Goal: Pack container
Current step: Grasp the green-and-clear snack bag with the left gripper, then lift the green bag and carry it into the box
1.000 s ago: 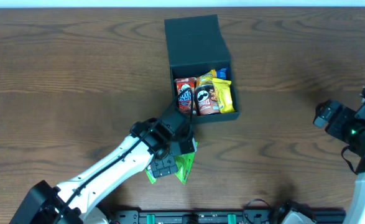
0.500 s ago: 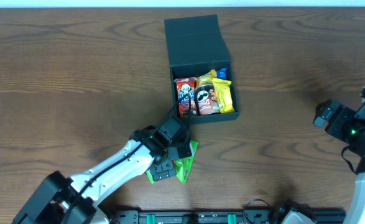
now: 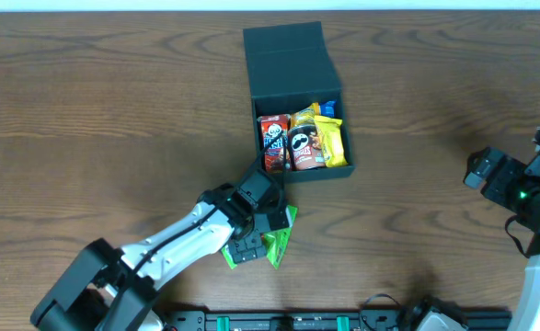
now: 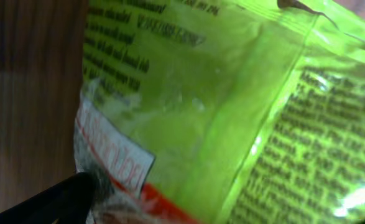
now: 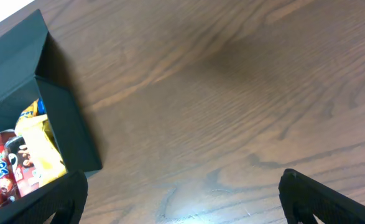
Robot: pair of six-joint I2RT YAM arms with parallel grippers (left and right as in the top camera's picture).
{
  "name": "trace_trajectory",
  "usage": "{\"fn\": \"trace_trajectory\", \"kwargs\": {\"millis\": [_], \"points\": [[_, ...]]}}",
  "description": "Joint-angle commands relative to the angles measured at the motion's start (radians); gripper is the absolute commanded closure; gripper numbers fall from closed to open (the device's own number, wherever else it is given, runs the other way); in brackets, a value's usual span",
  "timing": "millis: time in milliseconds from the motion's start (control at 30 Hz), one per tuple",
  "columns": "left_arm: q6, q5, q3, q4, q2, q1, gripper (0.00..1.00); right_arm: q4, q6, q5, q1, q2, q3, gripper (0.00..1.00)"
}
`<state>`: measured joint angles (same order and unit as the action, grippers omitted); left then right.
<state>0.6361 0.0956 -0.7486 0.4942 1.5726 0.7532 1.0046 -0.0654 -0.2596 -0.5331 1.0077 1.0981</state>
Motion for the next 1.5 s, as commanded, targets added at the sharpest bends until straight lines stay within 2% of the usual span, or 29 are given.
{"fn": "trace_trajectory", "kwargs": {"millis": [0,33,133,200,267,433,533,600,867,1067,1133,1300,1467], "points": [[0.015,0.06,0.014,-0.013,0.067,0.0,0.02,-0.001,0.015,-0.01,-0.011,0.0,0.001,0.01],[0.015,0.06,0.014,-0.013,0.072,0.001,0.0,-0.001,0.015,-0.01,-0.011,0.0,0.001,0.01],[0.011,0.06,0.014,-0.012,0.069,0.001,0.15,-0.001,0.015,-0.01,-0.011,0.0,0.001,0.02],[0.01,0.063,0.014,-0.01,0.062,0.001,0.28,-0.001,0.015,-0.01,-0.011,0.0,0.001,0.01],[-0.015,0.062,0.014,-0.009,0.051,0.001,0.36,-0.001,0.015,-0.01,-0.011,0.0,0.001,0.01],[-0.089,0.062,0.014,0.002,0.017,0.001,0.46,-0.001,0.015,-0.01,-0.011,0.0,0.001,0.01],[-0.148,0.062,0.014,0.018,-0.008,0.008,0.6,-0.001,0.015,-0.01,-0.011,0.0,0.001,0.01],[-0.187,0.062,0.014,0.032,-0.034,0.017,0.73,-0.001,0.015,-0.01,-0.011,0.0,0.001,0.01],[-0.397,0.063,0.014,0.085,-0.21,0.066,0.65,-0.001,0.015,-0.01,-0.011,0.0,0.001,0.01],[-0.628,0.062,0.014,0.081,-0.361,0.092,0.72,-0.001,0.015,-0.01,-0.011,0.0,0.001,0.01],[-0.706,0.05,0.014,0.076,-0.397,0.092,0.78,-0.001,0.014,-0.01,-0.011,0.0,0.001,0.01],[-0.89,-0.071,0.014,0.038,-0.439,0.092,0.82,-0.001,0.015,-0.01,-0.011,0.0,0.001,0.01],[-1.024,-0.138,0.014,-0.077,-0.438,0.092,0.83,-0.001,0.015,-0.01,-0.011,0.0,0.001,0.01]]}}
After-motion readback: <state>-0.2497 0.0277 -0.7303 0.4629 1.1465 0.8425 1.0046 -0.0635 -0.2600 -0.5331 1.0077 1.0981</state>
